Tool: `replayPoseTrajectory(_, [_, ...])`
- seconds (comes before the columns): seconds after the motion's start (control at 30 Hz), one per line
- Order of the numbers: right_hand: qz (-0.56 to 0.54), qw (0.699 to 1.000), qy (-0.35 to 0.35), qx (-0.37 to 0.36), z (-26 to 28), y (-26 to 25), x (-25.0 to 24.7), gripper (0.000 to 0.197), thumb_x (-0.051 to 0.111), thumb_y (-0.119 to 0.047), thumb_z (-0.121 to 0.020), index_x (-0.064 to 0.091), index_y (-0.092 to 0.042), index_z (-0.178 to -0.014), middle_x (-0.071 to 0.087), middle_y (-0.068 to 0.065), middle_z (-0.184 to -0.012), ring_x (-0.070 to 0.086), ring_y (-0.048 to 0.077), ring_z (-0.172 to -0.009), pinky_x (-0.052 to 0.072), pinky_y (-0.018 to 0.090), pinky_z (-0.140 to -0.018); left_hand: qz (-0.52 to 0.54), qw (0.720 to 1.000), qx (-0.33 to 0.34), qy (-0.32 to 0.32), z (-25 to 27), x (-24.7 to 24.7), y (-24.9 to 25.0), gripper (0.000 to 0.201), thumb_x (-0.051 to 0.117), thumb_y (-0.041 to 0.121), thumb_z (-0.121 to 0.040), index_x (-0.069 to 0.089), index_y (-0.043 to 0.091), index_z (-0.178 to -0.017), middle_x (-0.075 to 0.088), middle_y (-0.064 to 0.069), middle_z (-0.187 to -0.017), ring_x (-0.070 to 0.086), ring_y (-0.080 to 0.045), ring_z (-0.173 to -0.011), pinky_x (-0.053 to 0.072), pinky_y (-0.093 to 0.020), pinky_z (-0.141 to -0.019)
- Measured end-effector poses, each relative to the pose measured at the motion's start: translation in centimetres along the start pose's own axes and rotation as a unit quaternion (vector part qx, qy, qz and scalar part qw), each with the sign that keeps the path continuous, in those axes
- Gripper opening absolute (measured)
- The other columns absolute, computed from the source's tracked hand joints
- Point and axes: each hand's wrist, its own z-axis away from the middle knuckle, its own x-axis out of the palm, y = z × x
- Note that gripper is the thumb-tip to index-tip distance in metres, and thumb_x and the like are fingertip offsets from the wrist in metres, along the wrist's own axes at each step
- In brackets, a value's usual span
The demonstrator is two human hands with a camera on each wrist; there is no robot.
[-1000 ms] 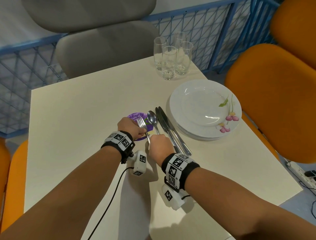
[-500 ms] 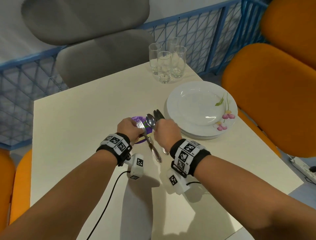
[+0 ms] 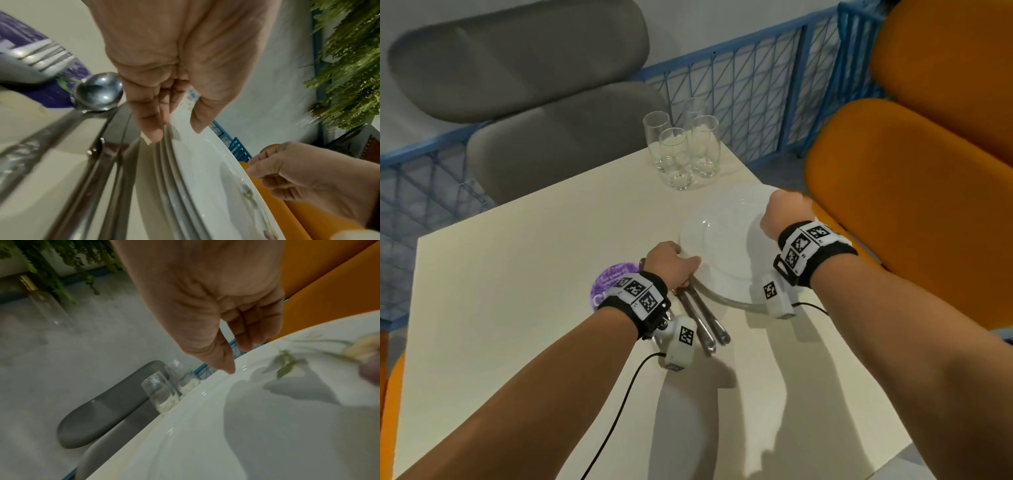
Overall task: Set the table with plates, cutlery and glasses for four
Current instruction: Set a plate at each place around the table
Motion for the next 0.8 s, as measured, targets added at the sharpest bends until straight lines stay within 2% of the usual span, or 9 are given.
replayPoseTrajectory(0.13, [0.050, 0.995, -0.053, 0.064, -2.2, 2.5, -0.6, 0.045, 0.049, -0.020, -0.089, 0.044, -0.003, -0.131, 0.042, 0.023, -0.131, 0.043, 0.038, -0.118, 0.042, 0.045, -0.093, -0.009, 0.999, -0.039, 0.019, -1.2, 0.3, 1.6, 0.027, 0.068, 0.023, -0.080, 0.046, 0.014, -0.092, 0.065, -0.010, -0.082, 0.072, -0.031, -0.079, 0.060, -0.044, -0.075])
replayPoseTrajectory(0.3, [0.094, 0.990, -0.096, 0.048, -4.0, 3.4, -1.0, 0.046, 0.051, -0.026, -0.091, 0.044, -0.002, -0.129, 0.045, 0.022, -0.130, 0.046, 0.037, -0.117, 0.042, 0.044, -0.095, -0.033, 0.997, -0.063, 0.025, -1.9, 0.7, 2.7, 0.030, 0.073, 0.025, -0.079, 0.045, 0.015, -0.076, 0.064, -0.014, -0.088, 0.070, -0.035, -0.082, 0.059, -0.047, -0.074])
replayPoseTrajectory(0.37, [0.093, 0.990, -0.102, 0.031, -4.2, 3.7, -1.3, 0.034, 0.056, -0.025, -0.088, 0.052, -0.003, -0.113, 0.054, 0.016, -0.116, 0.052, 0.033, -0.107, 0.045, 0.042, -0.089, -0.033, 0.996, -0.074, 0.024, -2.0, 0.8, 2.9, 0.031, 0.074, 0.024, -0.079, 0.045, 0.015, -0.075, 0.064, -0.013, -0.087, 0.068, -0.033, -0.075, 0.060, -0.048, -0.073])
replayPoseTrajectory(0.4, [0.094, 0.990, -0.109, 0.013, -4.1, 4.0, -1.5, 0.024, 0.059, -0.024, -0.087, 0.054, -0.003, -0.098, 0.058, 0.011, -0.101, 0.055, 0.030, -0.097, 0.047, 0.040, -0.084, -0.031, 0.996, -0.081, 0.024, -2.1, 0.8, 2.9, 0.030, 0.074, 0.024, -0.079, 0.046, 0.014, -0.076, 0.064, -0.013, -0.087, 0.067, -0.032, -0.072, 0.060, -0.048, -0.072])
replayPoseTrajectory(0.47, [0.091, 0.988, -0.122, -0.016, -4.0, 4.4, -1.7, 0.019, 0.064, -0.023, -0.085, 0.055, -0.007, -0.081, 0.052, 0.006, -0.074, 0.056, 0.027, -0.080, 0.051, 0.035, -0.074, -0.023, 0.995, -0.091, 0.031, -2.3, 0.8, 3.1, 0.031, 0.075, 0.024, -0.079, 0.048, 0.010, -0.084, 0.062, -0.012, -0.091, 0.067, -0.032, -0.074, 0.060, -0.047, -0.072])
replayPoseTrajectory(0.5, [0.094, 0.986, -0.135, -0.018, -3.9, 4.5, -1.8, 0.022, 0.063, -0.025, -0.086, 0.053, -0.009, -0.076, 0.051, 0.006, -0.071, 0.055, 0.026, -0.078, 0.050, 0.034, -0.072, -0.022, 0.995, -0.095, 0.033, -2.4, 0.9, 3.2, 0.033, 0.075, 0.024, -0.079, 0.048, 0.009, -0.090, 0.060, -0.011, -0.092, 0.067, -0.032, -0.078, 0.060, -0.046, -0.072])
replayPoseTrajectory(0.63, [0.111, 0.976, -0.187, -0.023, -3.9, 4.8, -1.8, 0.030, 0.049, -0.026, -0.095, 0.051, -0.010, -0.069, 0.060, 0.008, -0.089, 0.057, 0.024, -0.085, 0.049, 0.033, -0.080, -0.048, 0.994, -0.095, 0.038, -2.7, 0.9, 3.7, 0.039, 0.077, 0.023, -0.078, 0.049, 0.008, -0.101, 0.059, -0.010, -0.096, 0.066, -0.032, -0.084, 0.060, -0.045, -0.069])
replayPoseTrajectory(0.73, [0.133, 0.972, -0.189, -0.038, -3.9, 5.1, -1.7, 0.031, 0.046, -0.027, -0.097, 0.054, -0.010, -0.073, 0.062, 0.007, -0.094, 0.057, 0.023, -0.087, 0.050, 0.033, -0.084, -0.091, 0.991, -0.086, 0.044, -3.0, 0.9, 3.9, 0.041, 0.078, 0.024, -0.075, 0.051, 0.008, -0.100, 0.062, -0.013, -0.099, 0.066, -0.034, -0.089, 0.059, -0.045, -0.073])
replayPoseTrajectory(0.8, [0.145, 0.969, -0.194, -0.049, -4.0, 5.3, -1.6, 0.030, 0.045, -0.029, -0.098, 0.056, -0.009, -0.078, 0.062, 0.007, -0.096, 0.057, 0.023, -0.089, 0.050, 0.034, -0.087, -0.098, 0.990, -0.087, 0.044, -3.0, 0.9, 4.0, 0.035, 0.078, 0.022, -0.076, 0.050, 0.007, -0.093, 0.061, -0.012, -0.091, 0.068, -0.035, -0.086, 0.059, -0.045, -0.073])
